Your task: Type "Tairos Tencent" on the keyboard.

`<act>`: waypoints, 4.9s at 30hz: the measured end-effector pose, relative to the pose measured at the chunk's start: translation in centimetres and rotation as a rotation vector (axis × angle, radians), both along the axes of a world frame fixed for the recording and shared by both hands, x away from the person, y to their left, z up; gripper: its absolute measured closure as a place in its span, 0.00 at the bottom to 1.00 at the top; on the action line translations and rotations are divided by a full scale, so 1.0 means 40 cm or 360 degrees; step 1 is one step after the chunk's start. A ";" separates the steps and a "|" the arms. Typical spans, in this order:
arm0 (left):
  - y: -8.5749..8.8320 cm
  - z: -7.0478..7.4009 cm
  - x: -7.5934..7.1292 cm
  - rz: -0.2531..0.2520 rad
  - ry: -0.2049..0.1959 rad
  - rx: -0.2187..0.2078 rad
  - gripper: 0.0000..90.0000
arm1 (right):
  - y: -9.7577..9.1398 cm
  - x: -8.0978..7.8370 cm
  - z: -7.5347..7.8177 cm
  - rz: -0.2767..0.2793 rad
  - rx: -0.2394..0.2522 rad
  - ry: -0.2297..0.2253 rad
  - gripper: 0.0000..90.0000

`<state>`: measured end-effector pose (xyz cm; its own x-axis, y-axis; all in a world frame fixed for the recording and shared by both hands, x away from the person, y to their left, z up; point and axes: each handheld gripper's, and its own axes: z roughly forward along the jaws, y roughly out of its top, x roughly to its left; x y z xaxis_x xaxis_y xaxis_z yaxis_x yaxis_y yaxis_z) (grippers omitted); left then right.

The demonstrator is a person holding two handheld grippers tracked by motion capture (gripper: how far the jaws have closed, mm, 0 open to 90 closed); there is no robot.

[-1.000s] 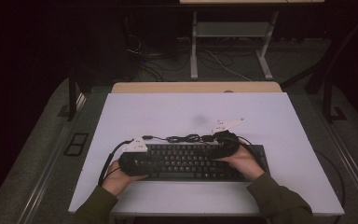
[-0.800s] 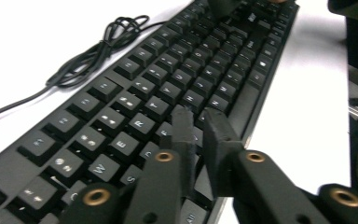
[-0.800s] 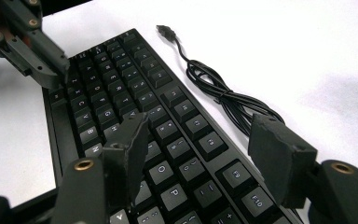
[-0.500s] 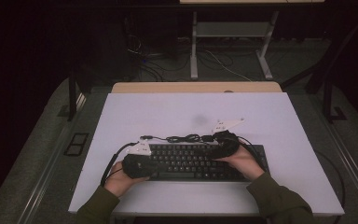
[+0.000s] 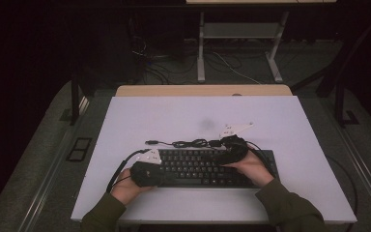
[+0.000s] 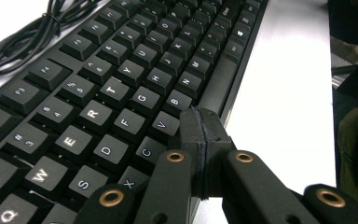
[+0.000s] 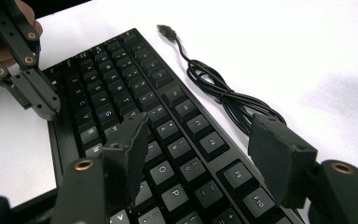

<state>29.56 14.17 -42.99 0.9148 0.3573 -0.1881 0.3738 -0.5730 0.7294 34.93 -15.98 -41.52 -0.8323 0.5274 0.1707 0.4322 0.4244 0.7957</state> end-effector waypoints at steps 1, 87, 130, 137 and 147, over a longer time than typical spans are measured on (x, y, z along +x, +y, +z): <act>-0.001 -0.001 0.001 -0.0005 -0.0005 0.0008 0.99 | 0.000 0.000 0.000 0.0000 0.0000 -0.0001 0.41; -0.009 0.018 0.054 0.0312 -0.0185 -0.0060 0.21 | -0.068 -0.066 0.000 0.0124 -0.0005 0.0062 0.99; -0.008 0.025 0.061 0.0368 -0.0166 -0.0130 0.39 | -0.117 -0.113 -0.059 0.0156 -0.0150 0.0160 0.99; -0.025 0.017 0.070 0.0335 -0.0132 -0.0110 0.79 | -0.116 -0.114 -0.059 0.0161 -0.0153 0.0158 0.99; -0.045 0.002 0.085 0.0305 -0.0100 -0.0012 0.99 | -0.116 -0.115 -0.059 0.0159 -0.0155 0.0155 0.99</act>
